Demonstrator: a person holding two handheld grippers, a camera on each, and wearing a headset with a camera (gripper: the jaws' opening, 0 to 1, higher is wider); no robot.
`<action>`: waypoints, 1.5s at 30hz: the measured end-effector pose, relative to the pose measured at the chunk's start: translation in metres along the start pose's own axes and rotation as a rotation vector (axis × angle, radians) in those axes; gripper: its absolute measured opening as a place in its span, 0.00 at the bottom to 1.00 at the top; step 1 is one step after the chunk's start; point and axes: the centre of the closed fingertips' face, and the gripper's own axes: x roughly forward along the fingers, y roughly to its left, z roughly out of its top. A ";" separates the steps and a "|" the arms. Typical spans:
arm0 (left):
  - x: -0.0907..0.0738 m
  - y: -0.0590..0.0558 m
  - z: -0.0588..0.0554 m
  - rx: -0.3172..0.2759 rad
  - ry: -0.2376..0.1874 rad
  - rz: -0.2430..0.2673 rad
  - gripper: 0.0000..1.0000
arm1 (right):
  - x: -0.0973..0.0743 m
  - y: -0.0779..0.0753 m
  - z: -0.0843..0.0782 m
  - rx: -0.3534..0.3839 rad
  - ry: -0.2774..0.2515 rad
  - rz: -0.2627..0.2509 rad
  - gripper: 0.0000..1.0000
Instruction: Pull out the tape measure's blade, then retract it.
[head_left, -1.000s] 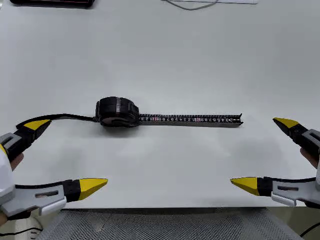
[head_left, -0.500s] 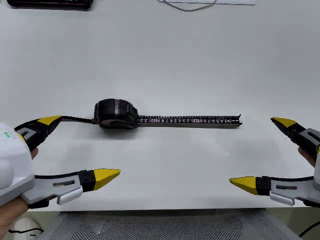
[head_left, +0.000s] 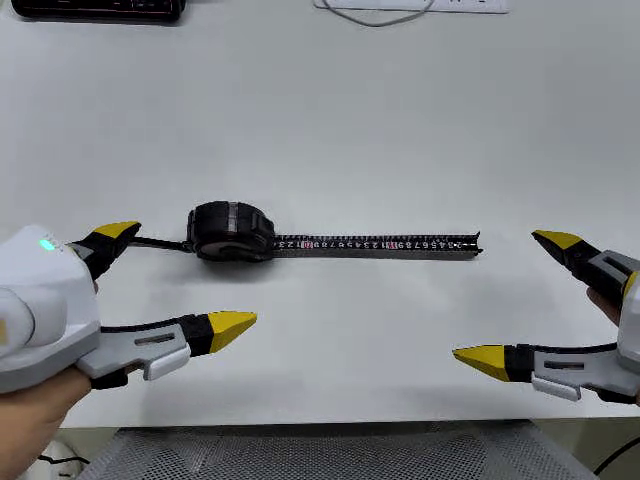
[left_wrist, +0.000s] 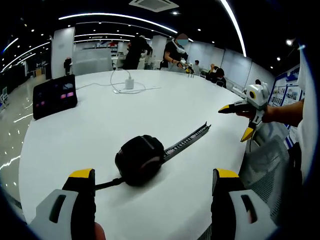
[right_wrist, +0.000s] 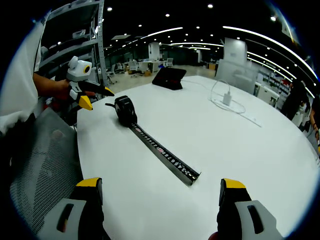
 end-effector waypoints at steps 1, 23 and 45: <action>0.003 -0.001 0.000 -0.014 -0.001 -0.003 0.95 | 0.000 -0.001 0.000 0.000 -0.002 0.000 0.96; 0.036 0.002 0.008 -0.108 -0.028 0.039 0.91 | 0.004 -0.021 0.001 0.011 -0.012 -0.016 0.96; 0.046 0.002 0.007 -0.239 -0.073 0.063 0.83 | 0.010 -0.037 0.000 -0.019 0.007 -0.015 0.91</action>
